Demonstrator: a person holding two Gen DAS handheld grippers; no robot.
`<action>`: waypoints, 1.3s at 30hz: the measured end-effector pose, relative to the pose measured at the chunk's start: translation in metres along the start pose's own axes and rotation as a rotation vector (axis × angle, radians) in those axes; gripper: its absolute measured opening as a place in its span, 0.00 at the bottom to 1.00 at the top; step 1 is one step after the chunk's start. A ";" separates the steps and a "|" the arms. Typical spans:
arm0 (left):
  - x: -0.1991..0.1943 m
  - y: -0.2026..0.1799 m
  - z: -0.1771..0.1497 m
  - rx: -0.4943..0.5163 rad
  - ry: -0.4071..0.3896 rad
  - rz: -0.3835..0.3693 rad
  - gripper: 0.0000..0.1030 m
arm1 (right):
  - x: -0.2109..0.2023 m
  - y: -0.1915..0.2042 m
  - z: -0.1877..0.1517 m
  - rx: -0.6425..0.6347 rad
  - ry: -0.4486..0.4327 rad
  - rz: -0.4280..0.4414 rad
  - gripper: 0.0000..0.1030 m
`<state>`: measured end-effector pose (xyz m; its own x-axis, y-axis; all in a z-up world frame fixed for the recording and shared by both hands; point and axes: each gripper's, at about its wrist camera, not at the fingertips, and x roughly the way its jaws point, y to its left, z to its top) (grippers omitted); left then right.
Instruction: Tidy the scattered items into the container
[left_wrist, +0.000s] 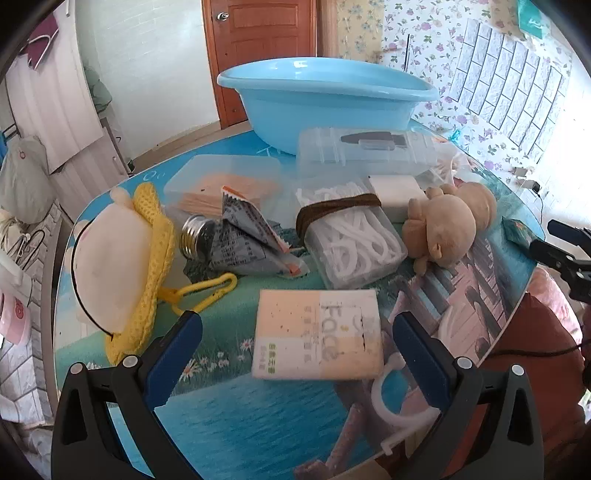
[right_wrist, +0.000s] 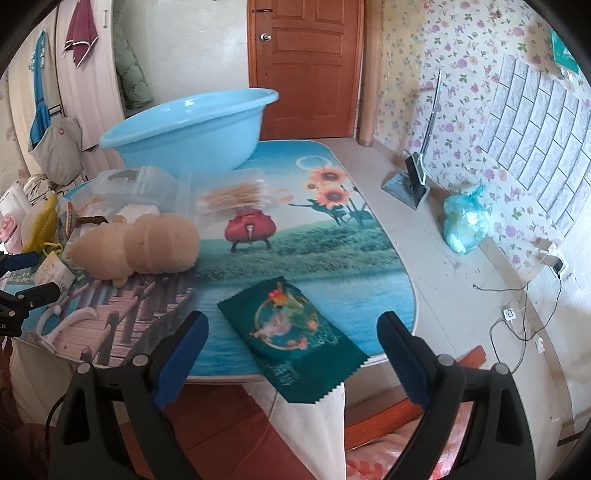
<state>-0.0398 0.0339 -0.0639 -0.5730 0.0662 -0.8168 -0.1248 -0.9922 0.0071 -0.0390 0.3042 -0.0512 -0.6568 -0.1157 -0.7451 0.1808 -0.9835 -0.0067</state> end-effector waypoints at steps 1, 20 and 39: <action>0.001 0.000 0.001 0.005 -0.002 0.005 1.00 | -0.001 0.000 0.000 0.006 -0.002 0.009 0.91; -0.018 0.029 -0.017 -0.038 -0.015 -0.020 0.60 | -0.025 0.091 0.001 -0.124 0.010 0.287 0.91; -0.028 0.062 -0.041 -0.089 -0.016 -0.030 0.61 | -0.017 0.178 -0.013 -0.264 0.146 0.403 0.91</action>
<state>0.0020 -0.0335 -0.0643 -0.5827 0.0969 -0.8069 -0.0704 -0.9952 -0.0687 0.0141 0.1332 -0.0480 -0.3908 -0.4400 -0.8085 0.5907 -0.7935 0.1463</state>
